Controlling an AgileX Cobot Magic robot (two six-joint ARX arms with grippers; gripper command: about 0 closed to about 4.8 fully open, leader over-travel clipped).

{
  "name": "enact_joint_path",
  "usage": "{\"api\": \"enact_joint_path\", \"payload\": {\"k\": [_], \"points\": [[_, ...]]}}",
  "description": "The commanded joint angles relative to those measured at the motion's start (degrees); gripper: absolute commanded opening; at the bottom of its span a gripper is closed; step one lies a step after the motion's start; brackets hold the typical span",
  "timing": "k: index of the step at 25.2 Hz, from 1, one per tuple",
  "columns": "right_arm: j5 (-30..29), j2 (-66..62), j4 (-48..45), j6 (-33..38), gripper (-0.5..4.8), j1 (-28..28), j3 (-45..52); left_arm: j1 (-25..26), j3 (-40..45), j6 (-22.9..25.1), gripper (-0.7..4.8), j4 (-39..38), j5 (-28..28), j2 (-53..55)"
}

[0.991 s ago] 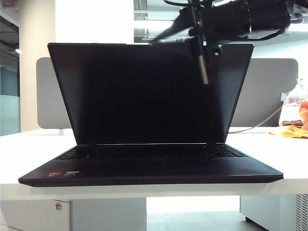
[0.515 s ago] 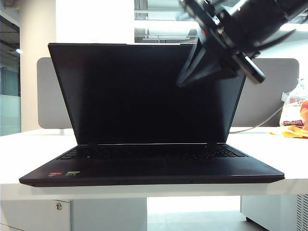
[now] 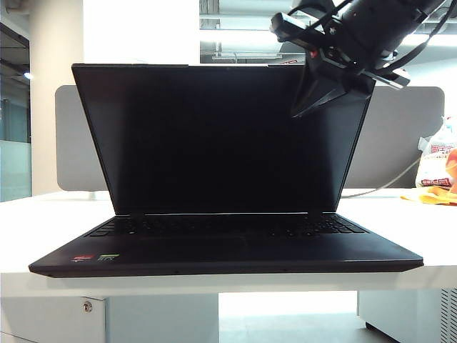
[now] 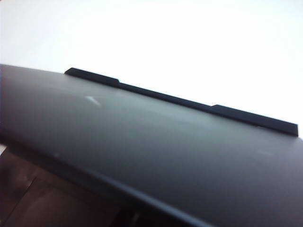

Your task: Open the lid of the laptop and use the keypad to enter the password "123".

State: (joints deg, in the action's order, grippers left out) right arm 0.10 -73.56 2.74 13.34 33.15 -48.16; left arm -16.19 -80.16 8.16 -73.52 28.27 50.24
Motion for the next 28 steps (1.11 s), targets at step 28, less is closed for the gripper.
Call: {"api": "enact_joint_path", "payload": {"k": [28], "points": [[3.6, -17.8, 3.9, -9.1, -0.02, -4.8, -29.9, 0.0, -0.3, 0.2, -0.06, 1.6, 0.2, 1.4]]}}
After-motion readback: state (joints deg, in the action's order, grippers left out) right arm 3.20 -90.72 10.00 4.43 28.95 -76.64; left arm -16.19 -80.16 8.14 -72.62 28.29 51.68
